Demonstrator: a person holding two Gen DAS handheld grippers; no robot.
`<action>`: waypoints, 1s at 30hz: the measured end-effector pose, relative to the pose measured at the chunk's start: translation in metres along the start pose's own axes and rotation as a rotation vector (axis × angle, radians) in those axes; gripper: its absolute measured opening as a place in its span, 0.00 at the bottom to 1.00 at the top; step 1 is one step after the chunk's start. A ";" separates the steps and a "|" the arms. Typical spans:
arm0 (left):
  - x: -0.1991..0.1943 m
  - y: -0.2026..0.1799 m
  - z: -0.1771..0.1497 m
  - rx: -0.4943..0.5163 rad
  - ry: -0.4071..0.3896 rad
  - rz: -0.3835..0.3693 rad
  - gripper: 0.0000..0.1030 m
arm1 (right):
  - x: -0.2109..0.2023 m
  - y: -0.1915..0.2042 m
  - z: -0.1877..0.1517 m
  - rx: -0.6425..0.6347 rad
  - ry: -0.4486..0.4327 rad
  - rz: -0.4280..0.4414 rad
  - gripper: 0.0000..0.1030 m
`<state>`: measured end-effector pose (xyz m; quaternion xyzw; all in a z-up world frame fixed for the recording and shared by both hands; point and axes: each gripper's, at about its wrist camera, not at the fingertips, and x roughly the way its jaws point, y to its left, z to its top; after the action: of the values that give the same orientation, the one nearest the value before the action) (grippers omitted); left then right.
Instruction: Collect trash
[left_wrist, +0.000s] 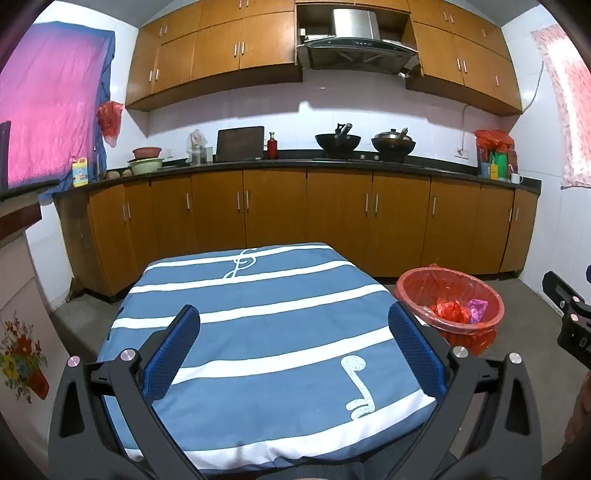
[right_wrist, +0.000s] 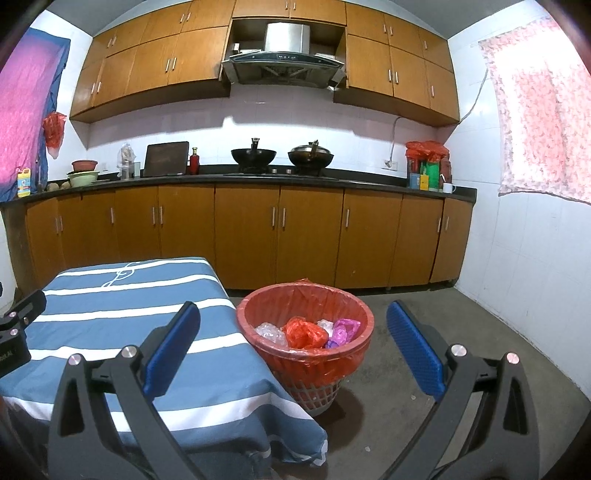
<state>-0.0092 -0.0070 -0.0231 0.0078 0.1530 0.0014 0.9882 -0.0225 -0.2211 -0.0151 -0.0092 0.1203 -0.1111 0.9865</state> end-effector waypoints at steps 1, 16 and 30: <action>0.000 0.001 -0.001 -0.002 0.002 -0.002 0.98 | 0.000 0.000 0.000 0.000 0.000 0.001 0.96; -0.001 -0.001 -0.003 0.009 0.010 -0.004 0.98 | 0.005 -0.006 -0.002 0.023 0.014 -0.004 0.96; -0.002 -0.004 0.000 0.020 0.009 -0.011 0.98 | 0.005 -0.007 -0.002 0.027 0.014 -0.003 0.96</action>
<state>-0.0117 -0.0106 -0.0227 0.0167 0.1575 -0.0055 0.9874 -0.0195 -0.2288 -0.0177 0.0049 0.1255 -0.1145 0.9855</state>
